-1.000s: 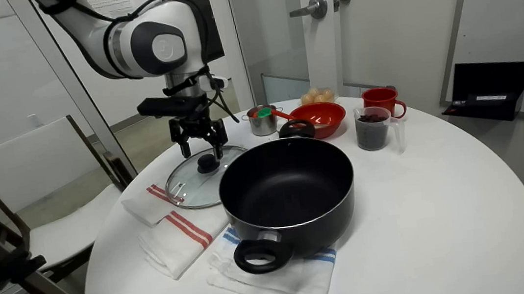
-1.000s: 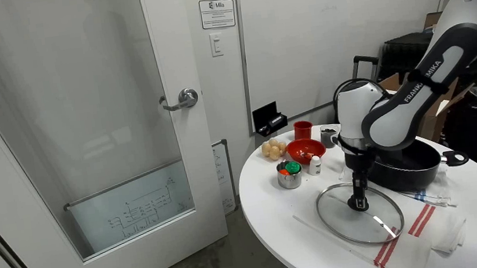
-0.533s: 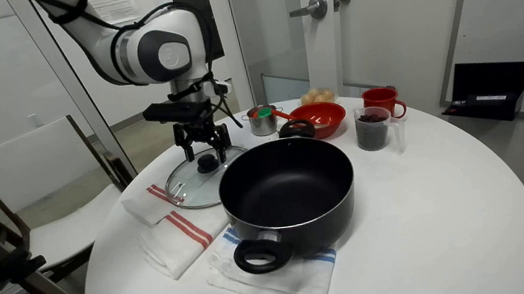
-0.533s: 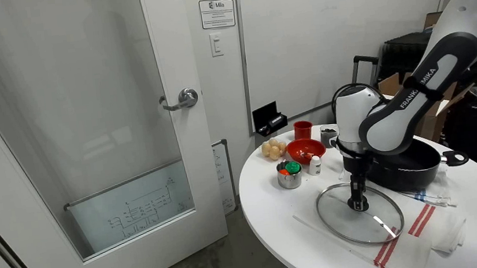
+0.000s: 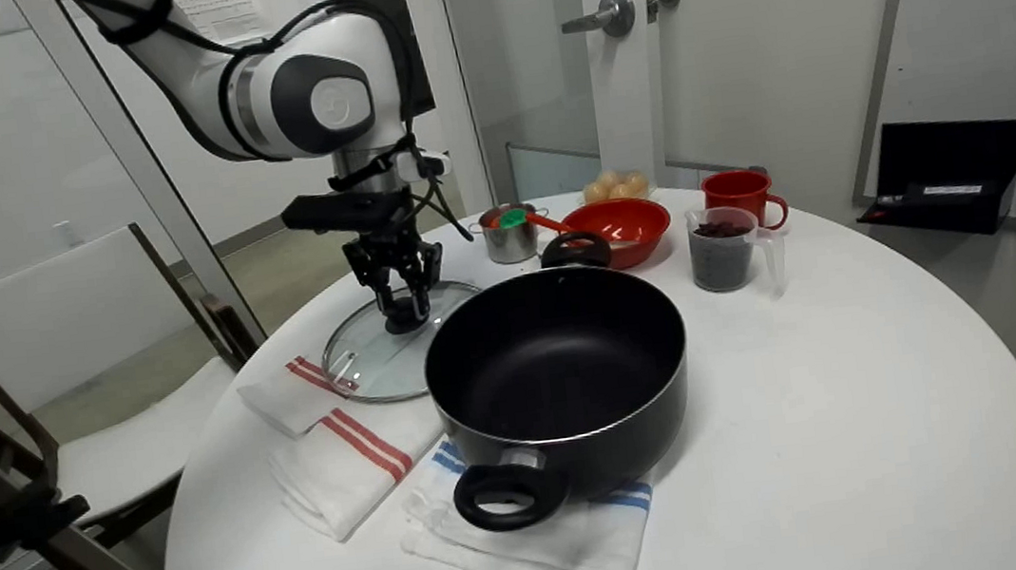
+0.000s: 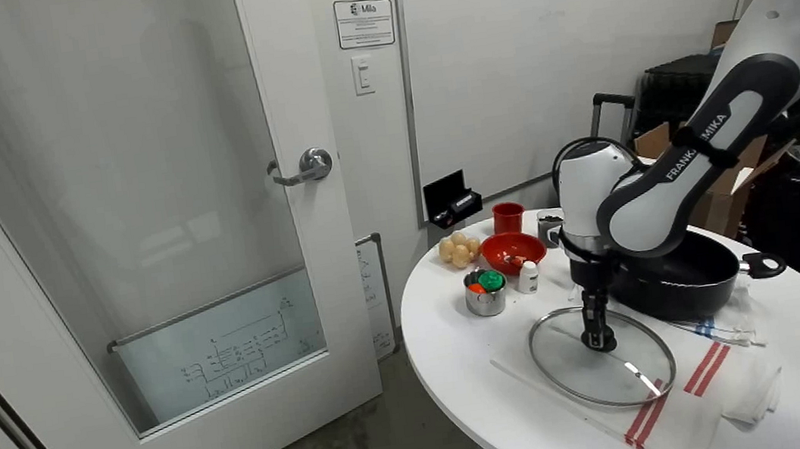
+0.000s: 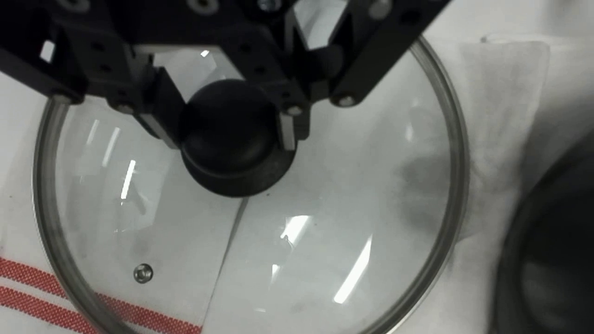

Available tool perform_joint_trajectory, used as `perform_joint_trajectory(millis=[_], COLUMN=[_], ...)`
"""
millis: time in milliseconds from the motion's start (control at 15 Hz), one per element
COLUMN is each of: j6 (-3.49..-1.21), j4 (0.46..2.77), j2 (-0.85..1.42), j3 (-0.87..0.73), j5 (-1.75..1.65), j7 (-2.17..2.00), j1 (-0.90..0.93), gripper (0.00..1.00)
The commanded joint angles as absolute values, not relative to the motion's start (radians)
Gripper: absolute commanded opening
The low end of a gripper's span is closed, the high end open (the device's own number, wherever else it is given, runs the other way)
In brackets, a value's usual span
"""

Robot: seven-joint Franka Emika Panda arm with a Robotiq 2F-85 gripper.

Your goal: Put the glass lid on the black pot

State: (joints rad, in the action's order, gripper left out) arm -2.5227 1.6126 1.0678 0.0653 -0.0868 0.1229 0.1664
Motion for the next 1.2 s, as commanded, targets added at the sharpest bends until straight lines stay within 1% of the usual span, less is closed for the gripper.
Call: perform_joint_trajectory(millis=[0, 733, 1133], j6=[-2.523, -2.47, -2.42], j4=[1.585, 1.696, 1.731], j2=[1.084, 0.885, 0.767], j3=[0.059, 0.052, 0.026], j5=[-0.102, -0.121, -0.129], j7=[0.102, 0.064, 0.039], j1=[0.172, 0.226, 0.203], gripper=[0.26, 0.26, 0.26])
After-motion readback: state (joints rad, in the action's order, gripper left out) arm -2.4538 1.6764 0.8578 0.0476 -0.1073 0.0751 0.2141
